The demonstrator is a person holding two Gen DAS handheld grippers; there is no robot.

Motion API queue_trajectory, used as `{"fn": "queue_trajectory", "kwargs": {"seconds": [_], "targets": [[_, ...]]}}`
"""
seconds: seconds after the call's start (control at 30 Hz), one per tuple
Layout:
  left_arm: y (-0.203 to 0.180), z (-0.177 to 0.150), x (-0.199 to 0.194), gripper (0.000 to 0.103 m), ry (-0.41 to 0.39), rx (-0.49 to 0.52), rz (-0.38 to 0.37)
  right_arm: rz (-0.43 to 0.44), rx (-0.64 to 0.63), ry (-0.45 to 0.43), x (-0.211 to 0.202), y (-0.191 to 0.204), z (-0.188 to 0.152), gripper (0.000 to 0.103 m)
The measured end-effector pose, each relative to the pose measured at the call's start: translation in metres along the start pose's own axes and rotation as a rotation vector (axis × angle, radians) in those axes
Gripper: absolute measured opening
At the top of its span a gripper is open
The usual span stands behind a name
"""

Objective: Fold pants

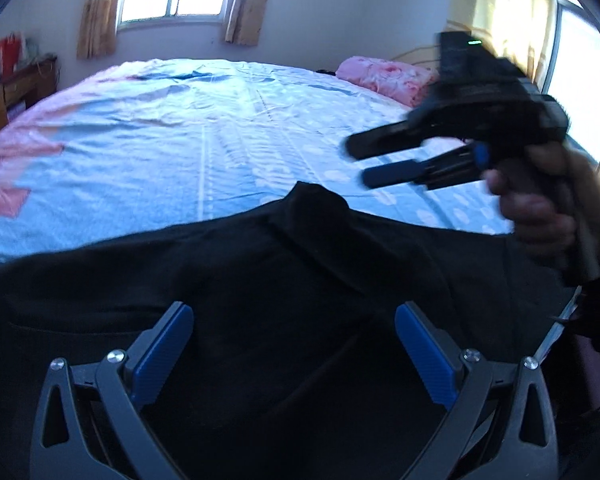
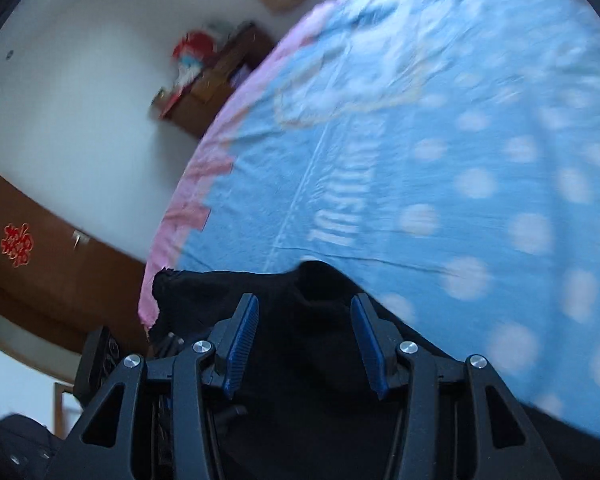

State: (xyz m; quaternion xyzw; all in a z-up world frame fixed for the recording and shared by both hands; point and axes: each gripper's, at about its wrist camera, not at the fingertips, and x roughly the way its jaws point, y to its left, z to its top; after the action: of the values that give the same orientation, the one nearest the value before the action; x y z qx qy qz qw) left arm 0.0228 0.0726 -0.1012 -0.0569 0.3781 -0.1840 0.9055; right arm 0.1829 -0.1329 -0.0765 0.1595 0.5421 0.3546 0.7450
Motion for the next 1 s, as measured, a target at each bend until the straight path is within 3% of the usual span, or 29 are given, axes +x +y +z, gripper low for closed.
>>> {"fn": "queue_trajectory", "kwargs": {"seconds": [0.13,0.2,0.23,0.3,0.33,0.47,0.63,0.73,0.87,1.0], "targets": [[-0.002,-0.004,0.005,0.103,0.0,0.011,0.0,0.008,0.039,0.1,0.038,-0.003,0.016,0.05],[-0.005,-0.005,0.007,0.103,0.0,0.027,0.011,0.064,0.077,0.143,0.05,-0.009,0.019,0.047],[-0.005,-0.005,0.007,0.103,-0.001,0.032,0.015,0.085,0.086,0.151,0.051,-0.01,0.02,0.042],[-0.007,-0.005,0.008,0.103,0.0,0.044,0.023,0.074,0.071,0.146,0.057,-0.007,0.02,0.016],[-0.008,-0.006,0.009,0.103,0.0,0.046,0.027,0.06,0.063,0.137,0.059,-0.006,0.021,0.009],[-0.01,-0.007,0.014,0.103,0.014,0.06,0.059,-0.021,0.024,0.079,0.065,0.0,0.029,0.005],[-0.021,-0.011,0.019,0.103,0.026,0.127,0.12,-0.023,0.052,0.08,0.076,-0.015,0.028,0.005],[-0.023,-0.011,0.014,0.103,0.018,0.131,0.115,-0.003,0.058,0.059,0.064,-0.021,0.023,0.008],[-0.022,-0.008,-0.001,0.103,-0.014,0.09,0.096,-0.103,0.092,-0.08,0.003,-0.029,0.006,0.046],[-0.039,-0.004,-0.012,0.103,-0.043,0.109,0.054,-0.211,0.102,-0.198,-0.076,-0.039,-0.036,0.046]]}}
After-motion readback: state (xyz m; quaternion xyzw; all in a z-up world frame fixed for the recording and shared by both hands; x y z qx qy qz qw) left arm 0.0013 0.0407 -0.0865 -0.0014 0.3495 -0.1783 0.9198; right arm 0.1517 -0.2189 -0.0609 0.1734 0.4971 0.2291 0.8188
